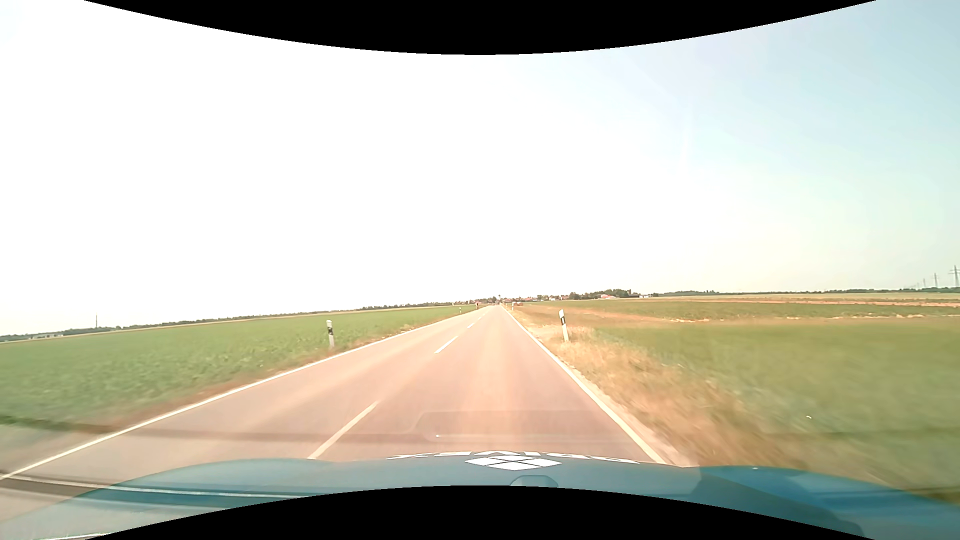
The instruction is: Follow the waypoints while adhering to traffic rules and regulations
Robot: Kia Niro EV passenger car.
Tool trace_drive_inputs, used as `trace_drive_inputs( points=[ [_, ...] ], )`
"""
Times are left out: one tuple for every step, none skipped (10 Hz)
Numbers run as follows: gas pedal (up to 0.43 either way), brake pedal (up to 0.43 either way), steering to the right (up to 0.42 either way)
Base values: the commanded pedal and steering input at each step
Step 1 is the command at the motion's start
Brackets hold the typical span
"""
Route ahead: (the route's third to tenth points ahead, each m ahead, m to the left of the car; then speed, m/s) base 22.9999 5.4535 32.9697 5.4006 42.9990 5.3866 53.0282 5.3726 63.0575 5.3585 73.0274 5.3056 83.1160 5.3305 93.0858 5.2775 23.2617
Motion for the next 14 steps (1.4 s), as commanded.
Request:
trace_drive_inputs(
  points=[
    [0.228, 0.000, -0.003],
    [0.228, 0.000, -0.002],
    [0.228, 0.000, -0.002],
    [0.228, 0.000, -0.002],
    [0.228, 0.000, -0.002],
    [0.228, 0.000, -0.001],
    [0.228, 0.000, 0.000],
    [0.228, 0.000, 0.002],
    [0.228, 0.000, 0.001],
    [0.228, 0.000, 0.001],
    [0.228, 0.000, 0.001],
    [0.228, 0.000, 0.000],
    [0.228, 0.000, -0.001],
    [0.228, 0.000, -0.001]
  ],
)
